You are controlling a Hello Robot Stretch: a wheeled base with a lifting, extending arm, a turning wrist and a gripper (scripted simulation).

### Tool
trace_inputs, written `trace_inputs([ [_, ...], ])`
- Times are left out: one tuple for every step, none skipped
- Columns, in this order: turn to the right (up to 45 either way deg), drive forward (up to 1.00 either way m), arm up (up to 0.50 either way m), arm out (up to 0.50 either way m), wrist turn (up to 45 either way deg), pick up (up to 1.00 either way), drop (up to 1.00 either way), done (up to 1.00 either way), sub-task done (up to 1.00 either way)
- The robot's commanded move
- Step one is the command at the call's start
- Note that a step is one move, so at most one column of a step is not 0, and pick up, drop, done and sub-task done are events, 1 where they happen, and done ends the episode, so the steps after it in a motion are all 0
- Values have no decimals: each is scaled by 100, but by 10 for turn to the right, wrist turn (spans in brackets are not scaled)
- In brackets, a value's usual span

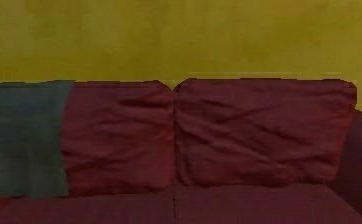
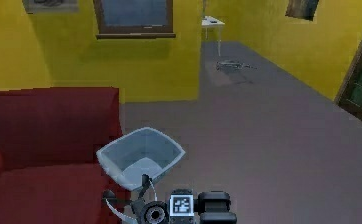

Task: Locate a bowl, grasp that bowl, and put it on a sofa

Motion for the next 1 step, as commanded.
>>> trace_inputs([
  [30,0,0,0,0,0,0,0,0],
])
